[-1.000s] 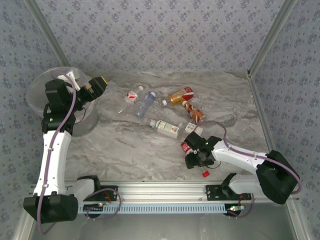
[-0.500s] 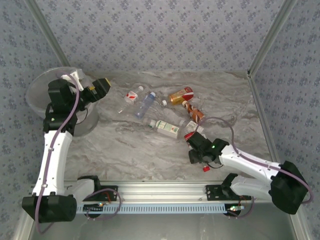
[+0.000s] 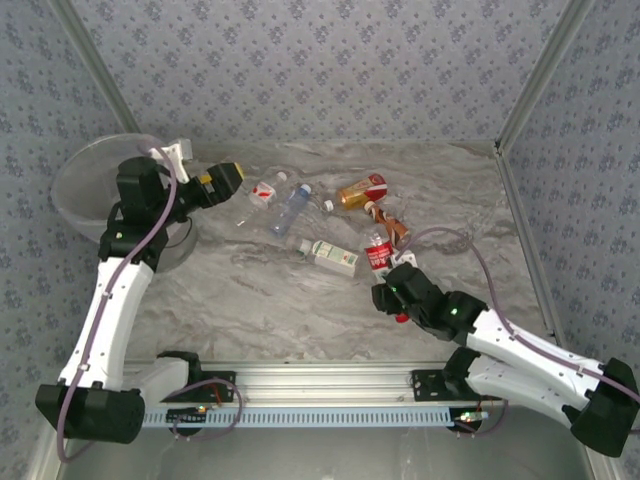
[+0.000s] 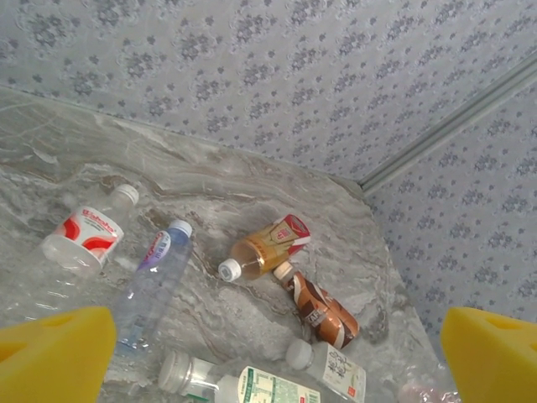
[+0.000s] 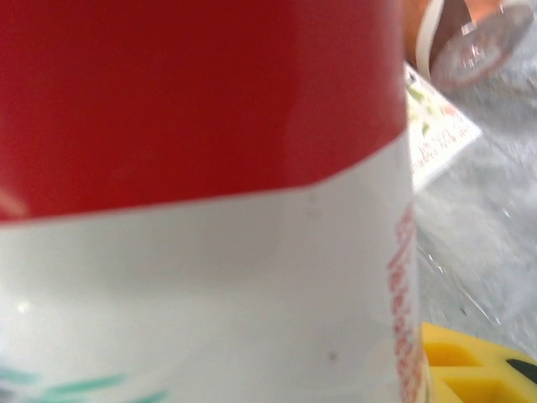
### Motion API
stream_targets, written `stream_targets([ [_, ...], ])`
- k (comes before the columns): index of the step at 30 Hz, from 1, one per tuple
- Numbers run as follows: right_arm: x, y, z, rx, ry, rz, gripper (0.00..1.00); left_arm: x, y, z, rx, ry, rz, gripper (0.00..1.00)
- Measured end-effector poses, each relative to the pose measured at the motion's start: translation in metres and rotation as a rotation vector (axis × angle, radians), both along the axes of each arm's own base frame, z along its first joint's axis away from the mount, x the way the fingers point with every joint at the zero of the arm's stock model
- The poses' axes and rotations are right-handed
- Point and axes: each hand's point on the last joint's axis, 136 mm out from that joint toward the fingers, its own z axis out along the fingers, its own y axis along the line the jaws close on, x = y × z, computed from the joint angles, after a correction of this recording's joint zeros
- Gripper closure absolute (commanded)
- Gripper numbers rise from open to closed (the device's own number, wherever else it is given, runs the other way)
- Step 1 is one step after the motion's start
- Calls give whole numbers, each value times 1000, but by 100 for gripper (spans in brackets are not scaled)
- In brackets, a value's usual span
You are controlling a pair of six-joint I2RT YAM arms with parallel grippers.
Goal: Put the plastic bottles in the bin
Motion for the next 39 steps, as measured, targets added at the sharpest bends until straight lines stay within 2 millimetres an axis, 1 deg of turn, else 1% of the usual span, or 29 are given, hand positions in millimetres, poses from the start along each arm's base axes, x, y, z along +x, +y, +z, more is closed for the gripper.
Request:
stream_targets([
  [4, 14, 17, 19, 39, -86, 41, 47, 0, -15, -5, -7, 18, -47, 1],
  [7, 27, 38, 39, 82, -145, 79, 46, 1, -32, -11, -21, 42, -105, 1],
  [11, 44, 76, 68, 151, -209, 164, 46, -1, -61, -20, -28, 71, -200, 1],
  [14, 57, 110, 88, 202, -240, 244, 45, -9, -86, -23, -30, 77, -285, 1],
  [16, 63, 130, 100, 238, -255, 291, 45, -18, -102, -22, -32, 67, -348, 0],
  [18, 69, 151, 109, 275, -264, 332, 45, -26, -116, -16, -40, 35, -408, 1],
  [19, 70, 156, 110, 284, -264, 342, 45, -26, -118, -12, -41, 15, -414, 0],
  [23, 79, 174, 121, 324, -276, 361, 44, -17, -111, 1, -34, -53, -358, 1],
  [26, 84, 182, 127, 337, -283, 368, 45, -13, -103, 7, -23, -78, -304, 1],
  [31, 93, 191, 137, 349, -294, 368, 45, -8, -99, 20, -30, -126, -265, 1],
  [32, 95, 193, 140, 353, -297, 367, 46, -9, -98, 23, -35, -141, -263, 1],
  [33, 96, 197, 143, 354, -302, 379, 46, -14, -100, 25, -43, -154, -284, 0],
  [36, 93, 211, 148, 358, -306, 421, 46, -37, -112, 25, -64, -176, -364, 0],
  [38, 92, 215, 149, 355, -304, 435, 46, -42, -110, 26, -67, -187, -366, 0],
  [39, 91, 217, 150, 356, -305, 443, 45, -41, -108, 26, -67, -188, -362, 1],
])
